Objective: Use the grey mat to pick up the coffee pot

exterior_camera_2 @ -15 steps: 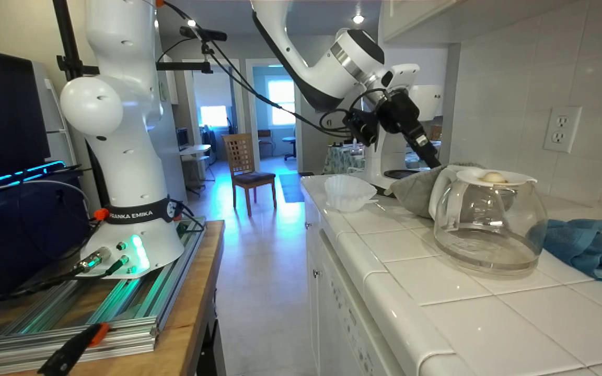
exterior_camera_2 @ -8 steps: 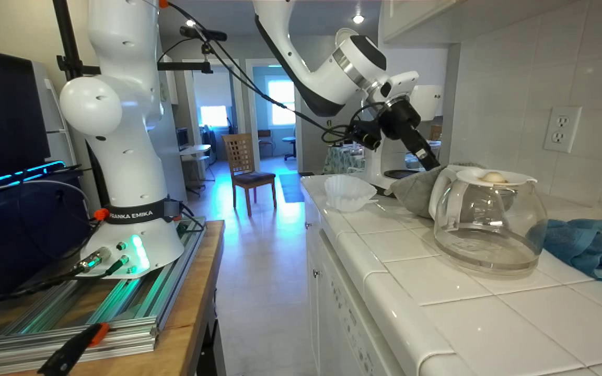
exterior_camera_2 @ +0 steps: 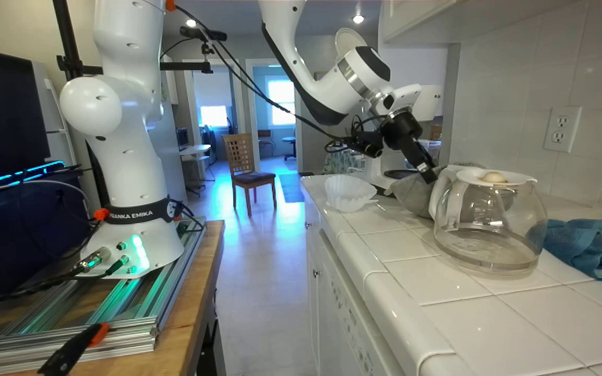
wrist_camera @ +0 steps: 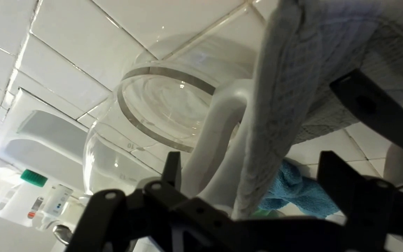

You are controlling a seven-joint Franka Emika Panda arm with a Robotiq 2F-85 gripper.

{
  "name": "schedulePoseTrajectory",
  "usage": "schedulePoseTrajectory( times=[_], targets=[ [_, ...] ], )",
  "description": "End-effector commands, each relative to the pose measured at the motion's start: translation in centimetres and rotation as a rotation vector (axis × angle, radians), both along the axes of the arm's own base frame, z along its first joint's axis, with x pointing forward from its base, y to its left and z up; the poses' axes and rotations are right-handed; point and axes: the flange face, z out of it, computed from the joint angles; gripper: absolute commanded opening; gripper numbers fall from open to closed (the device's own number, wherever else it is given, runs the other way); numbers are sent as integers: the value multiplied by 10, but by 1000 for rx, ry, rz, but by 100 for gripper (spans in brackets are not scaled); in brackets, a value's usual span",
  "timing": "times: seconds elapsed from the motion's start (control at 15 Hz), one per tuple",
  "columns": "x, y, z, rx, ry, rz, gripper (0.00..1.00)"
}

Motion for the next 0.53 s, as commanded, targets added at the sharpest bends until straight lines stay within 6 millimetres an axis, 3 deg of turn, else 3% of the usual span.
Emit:
schedulePoseTrajectory(
  times=[0.0,0.4,0.47],
  targets=[
    [9,-5,-6,-5,-23,-13,100],
    [20,-9,-17,-10,-27,-24,100],
    [21,-10,-18,-11,-26,-25,93]
  ],
)
